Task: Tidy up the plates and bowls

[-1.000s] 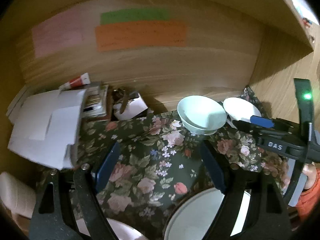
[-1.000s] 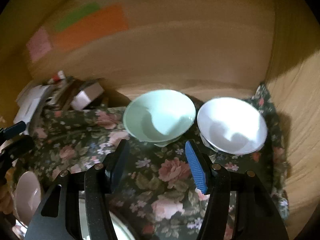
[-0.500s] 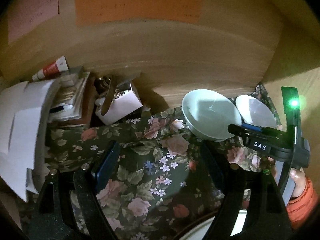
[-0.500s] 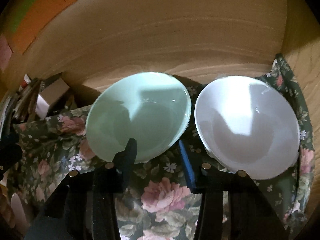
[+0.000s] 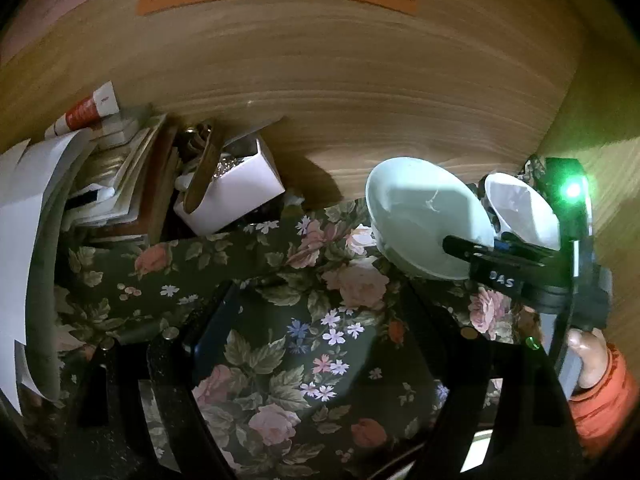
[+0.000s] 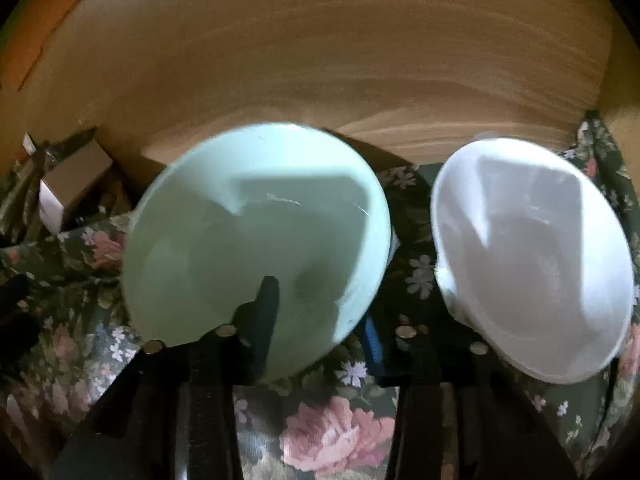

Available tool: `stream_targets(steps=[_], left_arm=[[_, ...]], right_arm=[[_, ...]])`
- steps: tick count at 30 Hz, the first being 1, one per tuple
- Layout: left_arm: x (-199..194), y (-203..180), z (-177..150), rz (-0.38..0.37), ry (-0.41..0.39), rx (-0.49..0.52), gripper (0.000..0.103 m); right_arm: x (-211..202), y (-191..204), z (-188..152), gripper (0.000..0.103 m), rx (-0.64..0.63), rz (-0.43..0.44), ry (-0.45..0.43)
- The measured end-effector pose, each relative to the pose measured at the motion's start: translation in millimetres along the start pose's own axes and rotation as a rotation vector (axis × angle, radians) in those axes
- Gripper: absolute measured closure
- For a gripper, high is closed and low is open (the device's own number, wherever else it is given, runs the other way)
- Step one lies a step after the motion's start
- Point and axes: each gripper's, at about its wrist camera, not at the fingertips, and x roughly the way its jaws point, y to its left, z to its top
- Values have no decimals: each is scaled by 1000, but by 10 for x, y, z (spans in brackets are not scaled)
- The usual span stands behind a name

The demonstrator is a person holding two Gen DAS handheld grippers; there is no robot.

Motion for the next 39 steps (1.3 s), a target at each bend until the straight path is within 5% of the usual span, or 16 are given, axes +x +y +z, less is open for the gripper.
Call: stream_targets(steps=[18, 25, 31, 36, 39], left_arm=[[204, -190, -75, 23, 131, 64, 21], [358, -380, -192, 29, 199, 136, 36], [439, -408, -257, 32, 232, 159, 43], [537, -478, -266, 13, 262, 166, 65], [583, -497, -273, 4, 279, 163, 77]], right_arm=[[-487, 192, -562, 84, -139, 133, 100], [-778, 66, -758, 82, -119, 128, 93], [-960, 51, -752, 71, -99, 127, 58], [-661, 107, -616, 72, -86, 139, 62], [-619, 144, -630, 82, -84, 141, 60]])
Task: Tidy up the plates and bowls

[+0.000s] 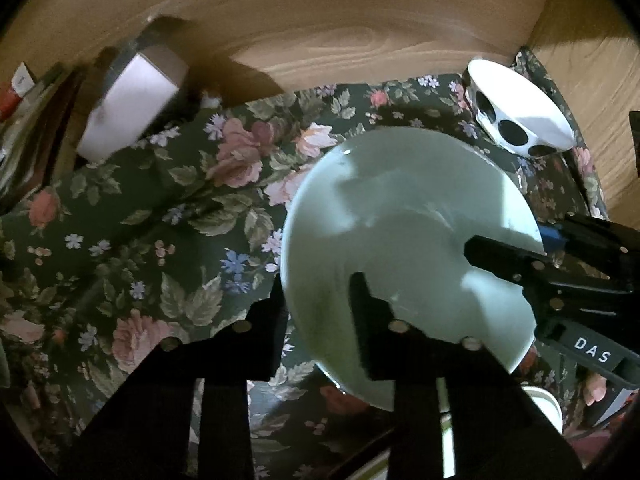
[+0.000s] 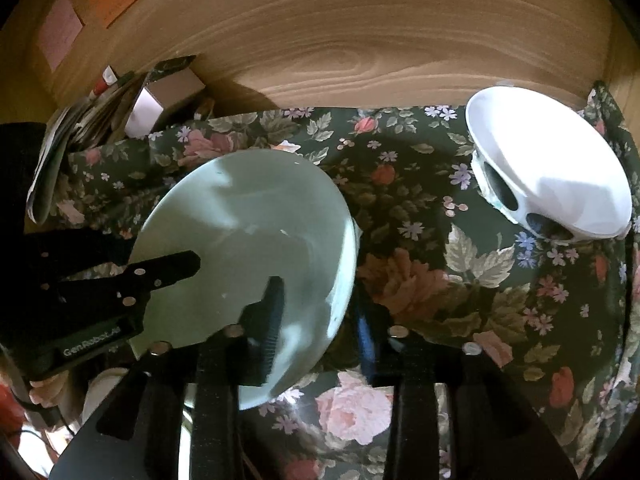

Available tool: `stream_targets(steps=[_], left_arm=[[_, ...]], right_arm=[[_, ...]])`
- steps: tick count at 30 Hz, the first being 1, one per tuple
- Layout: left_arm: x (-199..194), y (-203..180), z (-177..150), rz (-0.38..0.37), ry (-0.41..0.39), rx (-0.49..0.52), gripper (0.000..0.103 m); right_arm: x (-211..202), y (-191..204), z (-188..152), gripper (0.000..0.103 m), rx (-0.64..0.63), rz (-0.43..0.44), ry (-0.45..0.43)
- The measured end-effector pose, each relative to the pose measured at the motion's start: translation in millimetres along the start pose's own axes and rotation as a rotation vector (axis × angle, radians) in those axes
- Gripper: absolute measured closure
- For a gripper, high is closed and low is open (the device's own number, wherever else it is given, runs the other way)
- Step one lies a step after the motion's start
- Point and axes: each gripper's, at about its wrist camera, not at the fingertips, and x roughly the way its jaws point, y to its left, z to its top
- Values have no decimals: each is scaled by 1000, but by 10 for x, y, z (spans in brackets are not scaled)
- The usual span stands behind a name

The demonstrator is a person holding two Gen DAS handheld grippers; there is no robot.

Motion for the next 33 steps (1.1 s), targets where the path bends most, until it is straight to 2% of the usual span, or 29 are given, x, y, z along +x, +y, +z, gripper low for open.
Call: stream_targets(steps=[5, 12, 24, 33], left_arm=[[21, -3, -3, 16, -8, 0, 83], [-54, 13, -40, 15, -26, -14, 84], [-650, 29, -194, -4, -132, -43, 84], [-1019, 51, -426, 2, -194, -74, 84]], right_arm=[[21, 33, 4, 84, 1, -10, -12], [-113, 98, 5, 84, -3, -11, -40], [-653, 348, -18, 84, -50, -15, -152], [-903, 589, -140, 84, -89, -7, -198]])
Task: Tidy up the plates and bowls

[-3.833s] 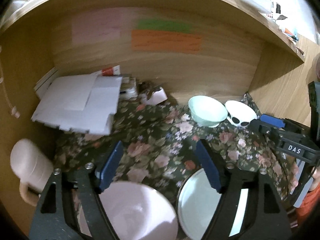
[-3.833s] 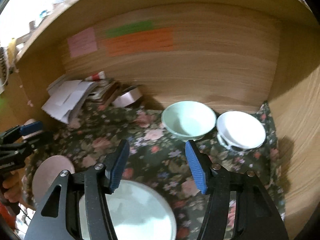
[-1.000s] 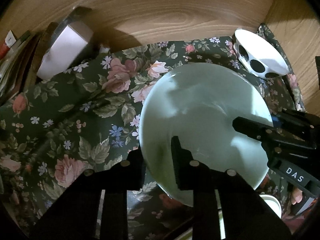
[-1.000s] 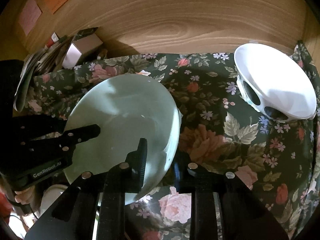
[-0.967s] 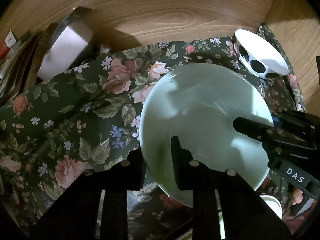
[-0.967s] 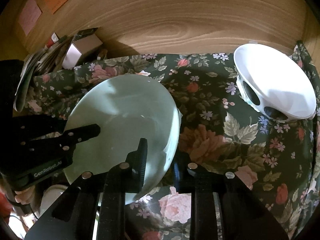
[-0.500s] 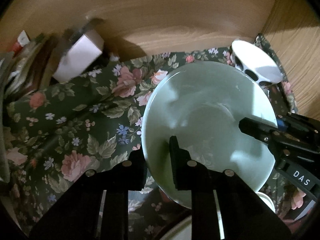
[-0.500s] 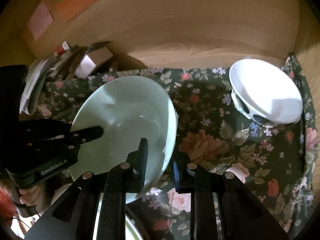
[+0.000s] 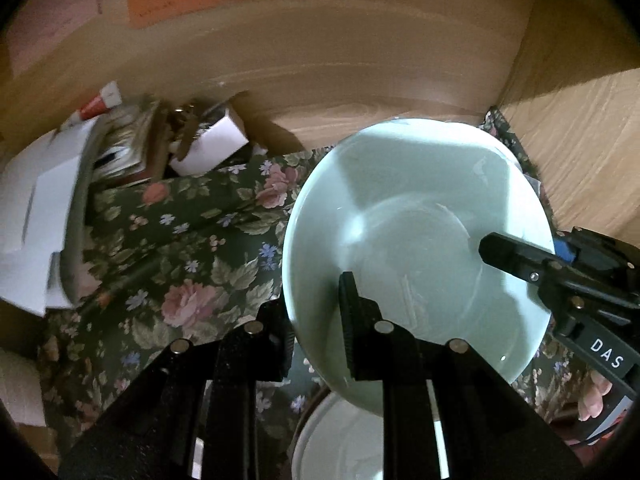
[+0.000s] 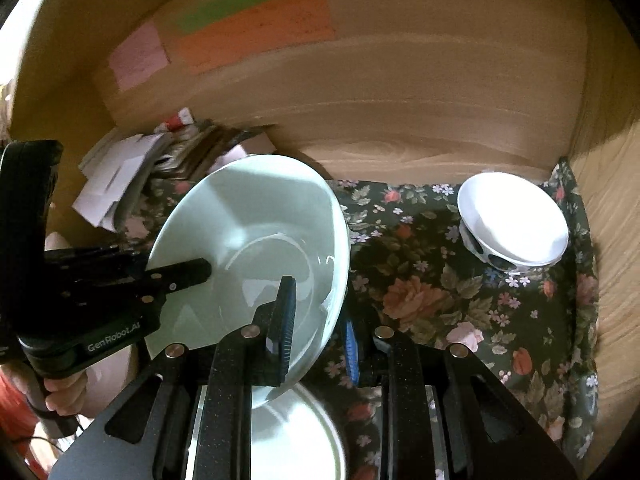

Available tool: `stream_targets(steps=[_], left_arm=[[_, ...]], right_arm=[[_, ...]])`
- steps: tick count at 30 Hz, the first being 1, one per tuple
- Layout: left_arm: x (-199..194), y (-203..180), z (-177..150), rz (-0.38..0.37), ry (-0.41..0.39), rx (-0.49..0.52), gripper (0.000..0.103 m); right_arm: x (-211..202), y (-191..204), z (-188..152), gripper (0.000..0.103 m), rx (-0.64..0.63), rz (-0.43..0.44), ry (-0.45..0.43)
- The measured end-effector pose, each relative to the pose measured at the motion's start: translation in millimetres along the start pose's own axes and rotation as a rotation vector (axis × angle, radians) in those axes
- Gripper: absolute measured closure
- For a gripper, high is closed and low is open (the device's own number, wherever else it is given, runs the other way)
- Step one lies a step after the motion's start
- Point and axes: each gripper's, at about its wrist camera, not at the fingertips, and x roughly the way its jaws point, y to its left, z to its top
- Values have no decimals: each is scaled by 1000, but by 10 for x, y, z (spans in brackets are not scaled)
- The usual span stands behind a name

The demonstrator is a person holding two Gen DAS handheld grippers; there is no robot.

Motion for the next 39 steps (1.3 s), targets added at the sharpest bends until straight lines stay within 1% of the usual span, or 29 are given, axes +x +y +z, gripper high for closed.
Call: stream_targets(steps=[9, 19, 28, 39], left_arm=[[-377, 76, -245, 19, -54, -24, 84], [-690, 277, -544, 36, -95, -62, 84], [-936, 496, -859, 63, -115, -110, 84], [-1110, 782, -1189, 102, -123, -170, 84]], right_arm=[[-191, 299, -99, 84, -39, 21, -32], [-243, 585, -215, 84, -67, 66, -33], [-178, 886, -294, 84, -102, 126, -17], [-21, 1225, -395, 84, -136, 195, 23]])
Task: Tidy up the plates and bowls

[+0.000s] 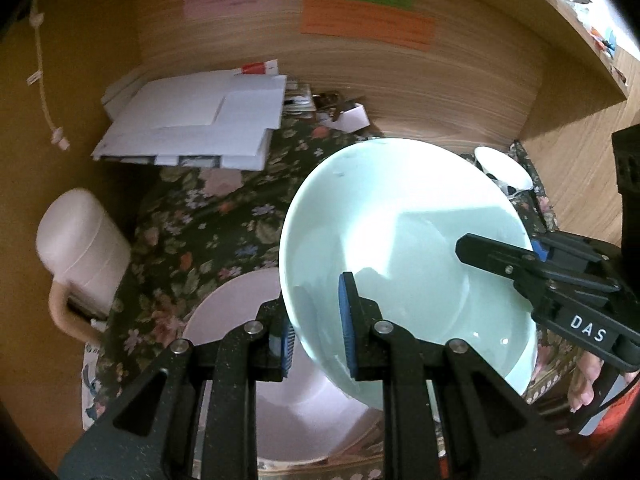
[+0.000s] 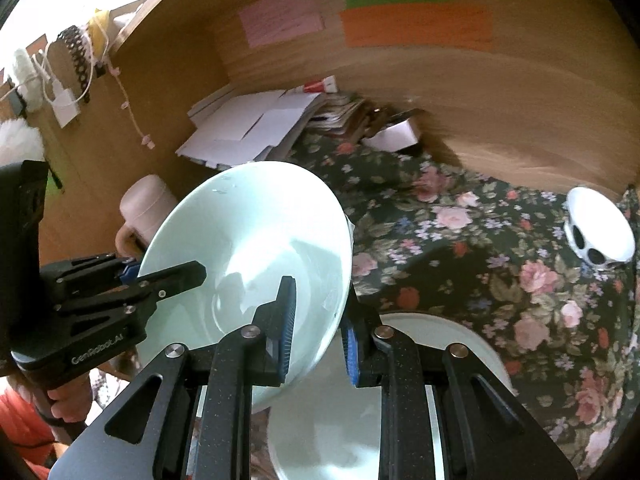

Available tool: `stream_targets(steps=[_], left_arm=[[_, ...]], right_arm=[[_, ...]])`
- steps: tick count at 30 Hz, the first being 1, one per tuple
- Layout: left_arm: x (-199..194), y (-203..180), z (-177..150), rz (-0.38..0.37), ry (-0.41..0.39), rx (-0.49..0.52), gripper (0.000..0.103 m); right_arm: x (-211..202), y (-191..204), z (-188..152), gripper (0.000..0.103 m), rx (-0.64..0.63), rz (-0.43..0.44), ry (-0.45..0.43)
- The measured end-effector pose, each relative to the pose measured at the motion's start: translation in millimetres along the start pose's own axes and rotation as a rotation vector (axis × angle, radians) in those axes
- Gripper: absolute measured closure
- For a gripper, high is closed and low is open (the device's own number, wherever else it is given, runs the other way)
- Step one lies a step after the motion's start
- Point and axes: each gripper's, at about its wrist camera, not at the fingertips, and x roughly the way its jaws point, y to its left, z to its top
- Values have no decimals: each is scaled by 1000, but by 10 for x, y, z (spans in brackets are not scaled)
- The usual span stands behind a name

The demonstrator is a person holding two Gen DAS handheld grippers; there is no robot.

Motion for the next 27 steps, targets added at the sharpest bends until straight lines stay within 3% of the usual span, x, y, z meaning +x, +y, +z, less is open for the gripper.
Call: stream_targets(steps=[27], left_arm=[[66, 660, -555, 26, 91, -130, 84]], right_arm=[[711, 413, -214, 84, -55, 93, 179]])
